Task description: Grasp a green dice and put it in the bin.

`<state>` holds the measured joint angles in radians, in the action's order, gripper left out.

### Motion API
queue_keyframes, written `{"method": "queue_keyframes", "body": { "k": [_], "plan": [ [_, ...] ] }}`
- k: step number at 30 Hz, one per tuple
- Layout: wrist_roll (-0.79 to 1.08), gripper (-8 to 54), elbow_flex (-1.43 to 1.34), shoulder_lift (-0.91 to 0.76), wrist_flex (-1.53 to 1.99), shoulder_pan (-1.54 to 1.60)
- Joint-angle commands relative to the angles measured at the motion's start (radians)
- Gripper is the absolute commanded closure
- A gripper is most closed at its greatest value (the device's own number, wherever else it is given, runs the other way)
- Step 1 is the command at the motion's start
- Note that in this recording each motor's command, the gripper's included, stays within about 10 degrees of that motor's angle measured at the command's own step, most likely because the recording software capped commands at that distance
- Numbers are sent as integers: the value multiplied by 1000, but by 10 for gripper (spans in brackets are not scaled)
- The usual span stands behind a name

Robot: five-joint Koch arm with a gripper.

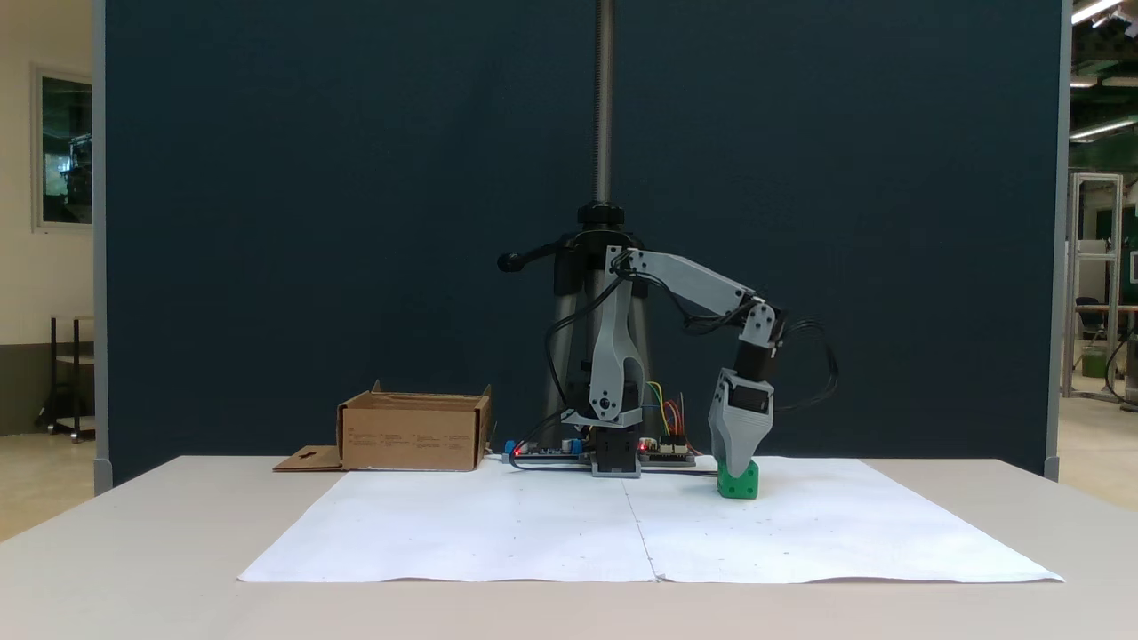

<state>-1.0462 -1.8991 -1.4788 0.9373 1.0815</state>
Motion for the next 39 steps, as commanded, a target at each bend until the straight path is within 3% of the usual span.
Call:
{"method": "queue_keyframes", "body": {
  "k": [1,39],
  "plan": [
    [-71,46,2,-11,-23,3],
    [-67,47,-18,67,-83,20]
  ]
}}
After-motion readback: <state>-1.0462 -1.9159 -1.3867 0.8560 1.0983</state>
